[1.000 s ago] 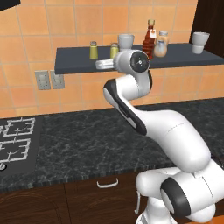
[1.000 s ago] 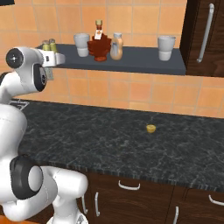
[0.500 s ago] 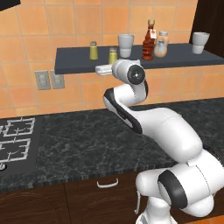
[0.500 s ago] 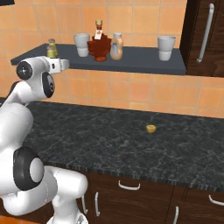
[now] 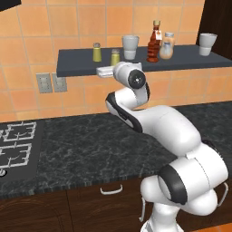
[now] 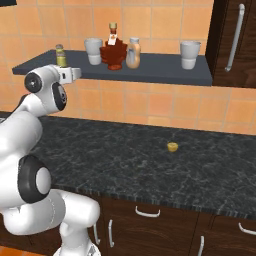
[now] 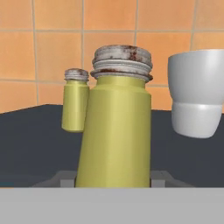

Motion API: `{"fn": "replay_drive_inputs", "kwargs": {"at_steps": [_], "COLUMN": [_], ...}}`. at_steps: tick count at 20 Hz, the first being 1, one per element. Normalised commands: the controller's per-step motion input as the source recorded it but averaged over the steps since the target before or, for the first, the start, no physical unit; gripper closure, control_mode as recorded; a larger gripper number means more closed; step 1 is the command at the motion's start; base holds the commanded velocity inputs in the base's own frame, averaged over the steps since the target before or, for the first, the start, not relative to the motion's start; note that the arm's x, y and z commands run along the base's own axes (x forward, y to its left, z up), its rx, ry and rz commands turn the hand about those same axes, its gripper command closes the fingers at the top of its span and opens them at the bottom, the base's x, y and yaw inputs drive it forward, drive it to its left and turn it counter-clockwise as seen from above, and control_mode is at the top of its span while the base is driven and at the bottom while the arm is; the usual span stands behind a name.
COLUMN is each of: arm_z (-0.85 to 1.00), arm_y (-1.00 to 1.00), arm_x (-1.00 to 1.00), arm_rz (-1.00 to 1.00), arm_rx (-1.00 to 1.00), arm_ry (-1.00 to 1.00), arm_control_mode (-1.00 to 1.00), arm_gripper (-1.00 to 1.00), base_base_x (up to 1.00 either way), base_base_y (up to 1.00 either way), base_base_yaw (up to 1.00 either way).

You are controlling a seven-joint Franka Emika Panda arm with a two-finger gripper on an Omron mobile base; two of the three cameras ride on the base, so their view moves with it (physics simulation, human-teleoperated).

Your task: Put the shaker and condiment bottle from the counter next to their counterparts in the cabinet.

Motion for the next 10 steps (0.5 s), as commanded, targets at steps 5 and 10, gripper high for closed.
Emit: {"fn": "replay_drive_inputs", "kwargs": {"at_steps": [5, 10], "arm_z": [0.0, 0.0], "arm_y": [0.03, 0.0], "arm_x": [0.22, 0.15], "arm_rz": [0.0, 0.0], "arm_rx": [0.0, 0.0], "arm_ry": [0.0, 0.0], "arm_control_mode": [-1.0, -1.0], "arm_gripper": [1.0, 1.0], "base_base_x": [0.0, 0.0], "base_base_y": [0.0, 0.0], "base_base_yaw": [0.0, 0.0]}}
